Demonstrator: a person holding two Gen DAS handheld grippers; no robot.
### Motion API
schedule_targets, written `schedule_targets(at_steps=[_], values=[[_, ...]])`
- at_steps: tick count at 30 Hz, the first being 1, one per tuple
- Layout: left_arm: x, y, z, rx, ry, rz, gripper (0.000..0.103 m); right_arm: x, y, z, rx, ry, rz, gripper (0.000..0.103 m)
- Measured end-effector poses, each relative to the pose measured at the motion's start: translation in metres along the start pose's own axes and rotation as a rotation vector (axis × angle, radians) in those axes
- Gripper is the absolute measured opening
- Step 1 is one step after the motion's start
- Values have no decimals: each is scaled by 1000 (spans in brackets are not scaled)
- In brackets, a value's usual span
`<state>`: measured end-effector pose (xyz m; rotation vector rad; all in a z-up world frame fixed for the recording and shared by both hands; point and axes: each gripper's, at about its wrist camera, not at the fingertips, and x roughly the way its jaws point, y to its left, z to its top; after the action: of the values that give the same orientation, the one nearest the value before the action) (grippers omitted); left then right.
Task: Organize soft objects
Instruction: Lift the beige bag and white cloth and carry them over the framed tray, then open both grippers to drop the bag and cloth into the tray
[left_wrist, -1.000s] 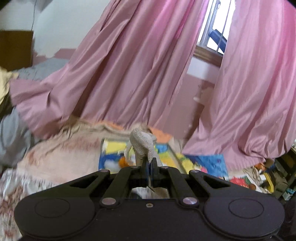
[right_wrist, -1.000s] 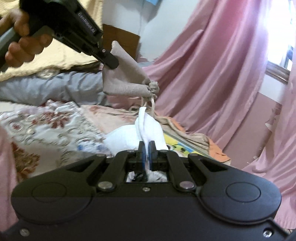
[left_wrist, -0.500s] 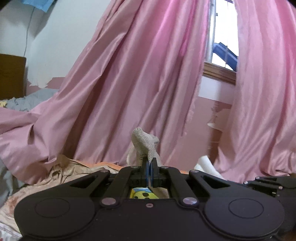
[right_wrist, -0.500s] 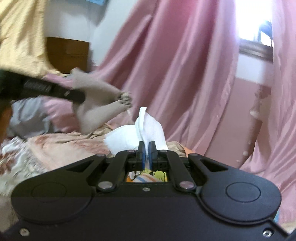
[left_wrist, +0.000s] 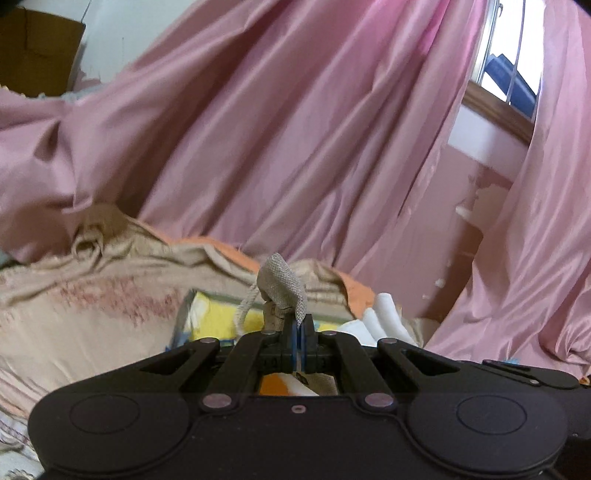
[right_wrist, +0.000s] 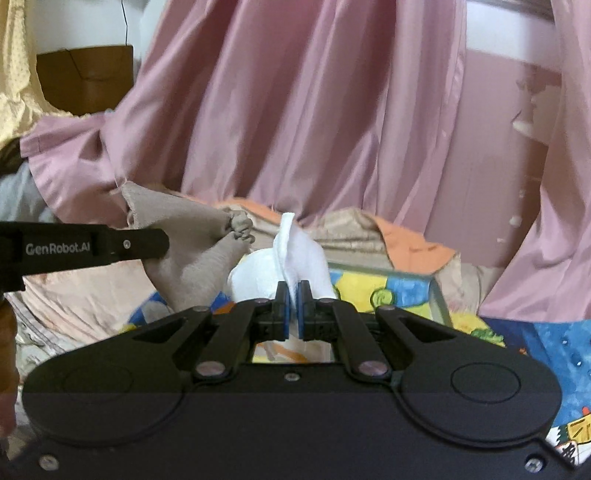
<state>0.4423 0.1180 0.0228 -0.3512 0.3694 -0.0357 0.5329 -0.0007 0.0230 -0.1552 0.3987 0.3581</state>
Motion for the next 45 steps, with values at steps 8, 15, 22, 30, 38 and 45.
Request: schedule_targets(at_steps=[8,15,22,30,38,45], values=[[19,14,-20,-16,60,25,0,36,-3,-32,1,48,-9,0],[27,24,-24,-23,96,52,0,32,-9,-50,5,67,-23,0],[38,28,-28,-27,187,97,0,47,-13,-47,55,118,-37,2],[40,32,-28,-44,219,120,1,56,-27,-51,108,142,-45,3],[40,27,-27,-44,245,122,12,56,-44,-53,147,144,-53,13],[38,23,-28,-41,262,120,21,52,-56,-56,167,145,-47,25]])
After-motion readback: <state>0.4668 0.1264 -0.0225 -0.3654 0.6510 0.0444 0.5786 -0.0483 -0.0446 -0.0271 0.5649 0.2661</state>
